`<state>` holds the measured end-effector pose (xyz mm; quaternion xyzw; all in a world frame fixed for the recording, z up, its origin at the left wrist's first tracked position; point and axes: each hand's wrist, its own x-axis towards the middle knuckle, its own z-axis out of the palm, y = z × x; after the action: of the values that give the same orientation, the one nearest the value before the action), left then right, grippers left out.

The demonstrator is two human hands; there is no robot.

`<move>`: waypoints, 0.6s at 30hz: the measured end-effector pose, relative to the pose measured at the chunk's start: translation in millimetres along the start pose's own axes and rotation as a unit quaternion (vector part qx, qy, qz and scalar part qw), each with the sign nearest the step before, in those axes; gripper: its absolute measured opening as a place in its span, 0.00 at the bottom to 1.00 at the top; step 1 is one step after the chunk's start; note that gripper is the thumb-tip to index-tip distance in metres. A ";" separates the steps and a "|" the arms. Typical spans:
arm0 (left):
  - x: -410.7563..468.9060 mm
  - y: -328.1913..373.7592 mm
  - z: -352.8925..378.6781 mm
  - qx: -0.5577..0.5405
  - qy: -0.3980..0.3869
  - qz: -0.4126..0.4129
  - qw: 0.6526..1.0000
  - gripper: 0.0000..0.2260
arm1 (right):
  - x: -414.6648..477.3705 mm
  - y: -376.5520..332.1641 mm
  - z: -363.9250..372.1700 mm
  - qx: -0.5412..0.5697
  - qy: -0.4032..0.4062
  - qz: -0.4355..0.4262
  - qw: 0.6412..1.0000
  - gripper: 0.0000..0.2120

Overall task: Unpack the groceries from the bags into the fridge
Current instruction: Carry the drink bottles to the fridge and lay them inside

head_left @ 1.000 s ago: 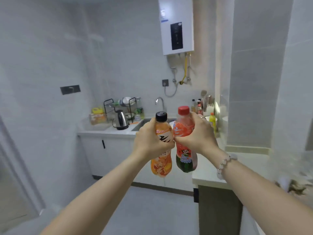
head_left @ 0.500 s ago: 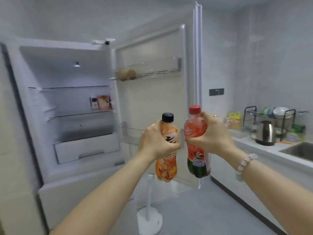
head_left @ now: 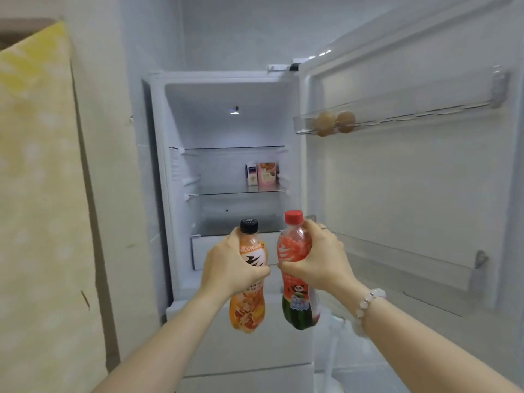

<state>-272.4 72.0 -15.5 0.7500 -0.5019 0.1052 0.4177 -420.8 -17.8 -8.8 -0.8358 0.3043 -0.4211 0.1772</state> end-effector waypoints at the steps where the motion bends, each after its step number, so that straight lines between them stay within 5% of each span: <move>1: 7.2 -10.0 2.6 0.004 0.000 -0.011 1.000 0.25 | 10.2 1.4 12.2 0.004 -0.007 -0.004 1.000 0.33; 18: 194.3 -167.4 83.4 0.062 0.037 -0.085 0.994 0.23 | 215.5 62.3 208.2 0.068 -0.057 -0.035 0.995 0.29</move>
<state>-61.3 -93.7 -43.0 0.8105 -0.4128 0.1276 0.3955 -175.0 -198.2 -36.0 -0.8546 0.2348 -0.3986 0.2361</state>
